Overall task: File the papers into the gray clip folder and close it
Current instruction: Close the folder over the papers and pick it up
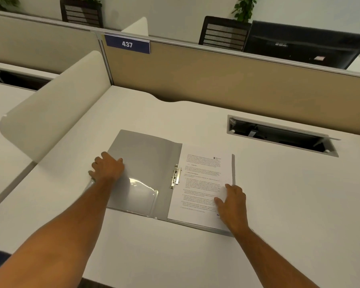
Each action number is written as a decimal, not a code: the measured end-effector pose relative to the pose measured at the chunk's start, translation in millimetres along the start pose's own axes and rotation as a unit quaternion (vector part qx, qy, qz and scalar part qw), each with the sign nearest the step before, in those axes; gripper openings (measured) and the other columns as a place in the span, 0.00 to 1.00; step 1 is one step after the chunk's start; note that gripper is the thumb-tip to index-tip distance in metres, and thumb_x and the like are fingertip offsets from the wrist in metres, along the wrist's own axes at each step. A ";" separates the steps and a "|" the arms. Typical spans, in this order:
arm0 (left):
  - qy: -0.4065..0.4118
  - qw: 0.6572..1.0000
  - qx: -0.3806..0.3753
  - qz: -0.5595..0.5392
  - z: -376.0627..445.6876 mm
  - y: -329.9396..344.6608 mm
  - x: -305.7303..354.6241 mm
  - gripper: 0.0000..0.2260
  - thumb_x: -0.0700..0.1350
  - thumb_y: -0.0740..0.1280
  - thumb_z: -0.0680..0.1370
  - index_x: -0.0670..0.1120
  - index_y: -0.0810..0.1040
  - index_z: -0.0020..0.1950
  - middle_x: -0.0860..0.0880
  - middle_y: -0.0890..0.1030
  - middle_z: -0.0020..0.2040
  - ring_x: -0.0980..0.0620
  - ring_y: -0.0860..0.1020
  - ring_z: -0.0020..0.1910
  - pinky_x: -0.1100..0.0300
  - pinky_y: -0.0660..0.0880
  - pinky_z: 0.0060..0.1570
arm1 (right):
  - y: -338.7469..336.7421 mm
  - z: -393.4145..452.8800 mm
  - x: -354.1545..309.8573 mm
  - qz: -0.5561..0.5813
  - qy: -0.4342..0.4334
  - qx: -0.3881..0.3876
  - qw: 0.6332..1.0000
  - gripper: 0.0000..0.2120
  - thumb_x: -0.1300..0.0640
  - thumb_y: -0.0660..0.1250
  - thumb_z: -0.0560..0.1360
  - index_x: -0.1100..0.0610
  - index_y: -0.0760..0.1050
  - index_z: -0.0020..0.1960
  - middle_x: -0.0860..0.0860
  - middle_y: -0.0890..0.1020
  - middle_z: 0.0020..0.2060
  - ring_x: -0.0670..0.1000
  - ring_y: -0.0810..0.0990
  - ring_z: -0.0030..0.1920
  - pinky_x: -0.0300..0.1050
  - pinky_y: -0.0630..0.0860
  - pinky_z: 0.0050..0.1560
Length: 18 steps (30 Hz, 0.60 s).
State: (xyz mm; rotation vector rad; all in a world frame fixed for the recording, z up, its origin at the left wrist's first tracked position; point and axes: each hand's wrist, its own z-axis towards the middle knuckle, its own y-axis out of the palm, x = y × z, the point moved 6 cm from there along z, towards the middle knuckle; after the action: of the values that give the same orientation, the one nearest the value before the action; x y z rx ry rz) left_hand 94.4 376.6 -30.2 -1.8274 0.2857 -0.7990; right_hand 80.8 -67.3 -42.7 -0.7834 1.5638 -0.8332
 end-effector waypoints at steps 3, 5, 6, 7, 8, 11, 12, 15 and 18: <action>0.002 1.000 0.026 -0.006 -3.7 -13.3 8.0 0.25 0.54 0.64 0.78 0.40 0.66 0.69 0.37 0.71 0.67 0.36 0.69 0.68 0.38 0.64 0.66 | 4.3 -1.5 -8.7 -0.064 -0.034 -0.016 0.997 0.29 0.46 0.67 0.76 0.55 0.64 0.73 0.55 0.64 0.75 0.57 0.62 0.74 0.55 0.65 0.71; 0.008 0.999 0.051 0.000 -8.9 -23.4 16.0 0.23 0.52 0.65 0.78 0.40 0.67 0.67 0.37 0.72 0.65 0.36 0.71 0.66 0.39 0.66 0.65 | 8.4 -2.9 -13.7 -0.087 -0.051 -0.037 0.994 0.29 0.43 0.66 0.76 0.54 0.63 0.73 0.54 0.64 0.75 0.56 0.62 0.73 0.55 0.66 0.70; 0.014 0.998 0.063 0.002 -12.1 -28.0 19.7 0.22 0.51 0.65 0.78 0.39 0.68 0.66 0.37 0.72 0.64 0.37 0.71 0.65 0.40 0.67 0.63 | 9.9 -3.6 -15.2 -0.092 -0.057 -0.047 0.993 0.30 0.42 0.65 0.76 0.53 0.63 0.73 0.53 0.64 0.74 0.56 0.63 0.73 0.54 0.67 0.69; 0.019 0.997 0.072 0.003 -15.3 -31.5 23.0 0.22 0.51 0.65 0.78 0.39 0.68 0.65 0.37 0.72 0.64 0.37 0.72 0.64 0.40 0.67 0.62 | 11.1 -4.4 -15.7 -0.097 -0.062 -0.055 0.992 0.30 0.42 0.65 0.76 0.53 0.63 0.72 0.53 0.65 0.74 0.56 0.63 0.72 0.54 0.68 0.69; 0.018 0.997 0.075 0.005 -18.3 -33.7 25.0 0.21 0.50 0.66 0.77 0.39 0.69 0.65 0.37 0.72 0.63 0.37 0.71 0.64 0.41 0.67 0.62 | 11.6 -4.8 -15.7 -0.102 -0.066 -0.060 0.991 0.30 0.41 0.65 0.76 0.53 0.64 0.72 0.52 0.65 0.73 0.55 0.64 0.72 0.54 0.69 0.68; -0.052 0.998 0.031 0.023 -25.0 -32.6 15.7 0.22 0.49 0.66 0.75 0.41 0.69 0.66 0.39 0.72 0.66 0.39 0.69 0.66 0.44 0.65 0.65 | 11.2 -4.8 -13.9 -0.104 -0.074 -0.083 0.988 0.31 0.40 0.65 0.75 0.52 0.63 0.72 0.52 0.65 0.73 0.55 0.64 0.72 0.53 0.69 0.67; -0.082 0.996 0.005 0.029 -26.5 -30.5 8.4 0.23 0.49 0.65 0.75 0.42 0.68 0.67 0.40 0.72 0.67 0.40 0.69 0.67 0.44 0.64 0.66 | 10.9 -4.4 -13.5 -0.102 -0.075 -0.096 0.987 0.32 0.39 0.65 0.75 0.52 0.63 0.73 0.51 0.64 0.73 0.54 0.63 0.72 0.53 0.69 0.68; -0.092 0.993 -0.067 0.006 -25.9 -19.0 -9.3 0.23 0.47 0.65 0.75 0.41 0.68 0.68 0.40 0.73 0.67 0.39 0.71 0.67 0.43 0.65 0.69 | 9.7 -3.1 -13.7 -0.099 -0.078 -0.136 0.983 0.34 0.38 0.64 0.74 0.52 0.61 0.74 0.51 0.62 0.74 0.54 0.61 0.73 0.53 0.69 0.69; -0.079 0.993 -0.081 -0.024 -27.6 -17.7 -18.6 0.22 0.46 0.66 0.74 0.39 0.70 0.65 0.38 0.74 0.64 0.38 0.73 0.65 0.43 0.68 0.68 | 9.1 -4.9 -12.4 -0.115 -0.085 -0.159 0.977 0.36 0.37 0.64 0.74 0.52 0.58 0.75 0.52 0.58 0.77 0.55 0.58 0.75 0.53 0.66 0.71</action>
State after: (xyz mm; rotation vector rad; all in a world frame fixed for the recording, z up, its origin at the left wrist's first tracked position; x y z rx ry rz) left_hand 59.7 373.4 -15.8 -2.0450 0.2093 -0.6745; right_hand 77.3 -51.6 -43.5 -1.2547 1.4877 -0.6654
